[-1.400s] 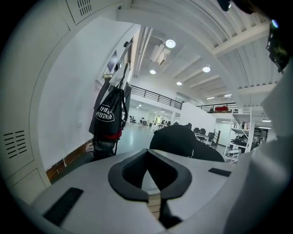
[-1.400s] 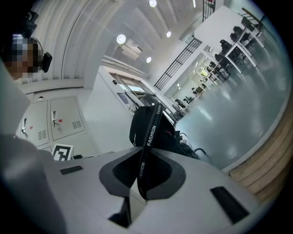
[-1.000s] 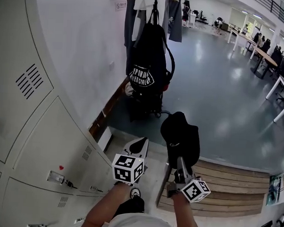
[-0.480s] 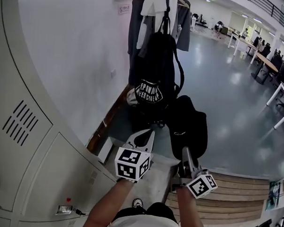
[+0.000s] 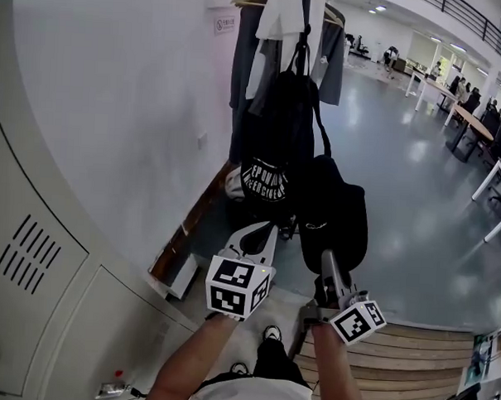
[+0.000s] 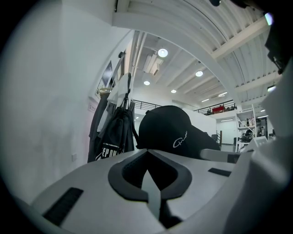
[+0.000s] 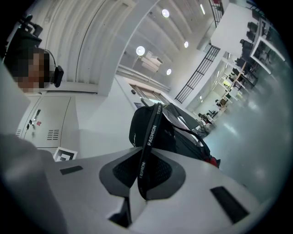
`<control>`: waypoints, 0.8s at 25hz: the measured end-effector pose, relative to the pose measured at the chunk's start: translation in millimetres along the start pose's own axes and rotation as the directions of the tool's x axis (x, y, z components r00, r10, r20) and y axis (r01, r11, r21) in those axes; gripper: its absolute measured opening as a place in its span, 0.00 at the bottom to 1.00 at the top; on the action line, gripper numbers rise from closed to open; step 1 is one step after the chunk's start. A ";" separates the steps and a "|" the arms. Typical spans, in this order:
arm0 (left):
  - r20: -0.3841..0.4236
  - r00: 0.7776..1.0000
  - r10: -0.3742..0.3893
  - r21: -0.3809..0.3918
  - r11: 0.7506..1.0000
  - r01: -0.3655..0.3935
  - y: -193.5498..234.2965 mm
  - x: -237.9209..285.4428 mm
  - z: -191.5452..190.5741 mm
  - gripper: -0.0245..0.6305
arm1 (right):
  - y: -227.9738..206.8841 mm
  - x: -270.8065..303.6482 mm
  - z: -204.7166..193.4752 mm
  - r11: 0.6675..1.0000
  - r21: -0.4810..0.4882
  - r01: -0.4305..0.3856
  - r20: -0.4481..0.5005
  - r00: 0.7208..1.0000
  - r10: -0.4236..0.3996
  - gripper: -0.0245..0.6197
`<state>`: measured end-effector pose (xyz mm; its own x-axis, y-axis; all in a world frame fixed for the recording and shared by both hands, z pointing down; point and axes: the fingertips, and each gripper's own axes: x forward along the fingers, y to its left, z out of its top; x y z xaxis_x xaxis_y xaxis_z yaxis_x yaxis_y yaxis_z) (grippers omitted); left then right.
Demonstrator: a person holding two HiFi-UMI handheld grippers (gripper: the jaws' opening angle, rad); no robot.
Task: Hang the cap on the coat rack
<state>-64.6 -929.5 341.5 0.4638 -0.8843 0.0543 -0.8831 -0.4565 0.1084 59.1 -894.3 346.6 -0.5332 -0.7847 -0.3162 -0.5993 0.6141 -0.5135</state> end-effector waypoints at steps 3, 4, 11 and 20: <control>0.018 1.000 0.009 0.016 1.000 -0.009 9.5 18.1 10.3 0.04 | -7.1 25.9 10.3 0.999 0.000 -0.037 0.018 0.999 0.037 0.07; 0.024 1.000 0.013 0.019 1.000 -0.014 13.0 24.2 13.5 0.04 | -9.8 34.6 13.6 0.999 0.000 -0.050 0.021 0.999 0.050 0.07; 0.074 0.996 0.050 0.056 0.997 -0.054 39.2 72.3 47.8 0.04 | -23.5 108.6 48.0 0.985 -0.006 -0.175 0.062 0.983 0.175 0.07; 0.132 0.987 0.094 0.092 0.990 -0.107 69.8 123.6 95.5 0.04 | -25.0 187.1 98.1 0.949 -0.022 -0.315 0.131 0.940 0.315 0.07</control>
<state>-75.7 -1080.0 261.0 0.3648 -0.9286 -0.0674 -0.9304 -0.3663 0.0104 32.9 -1064.7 222.0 -0.6121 -0.5548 -0.5635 -0.4138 0.8320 -0.3695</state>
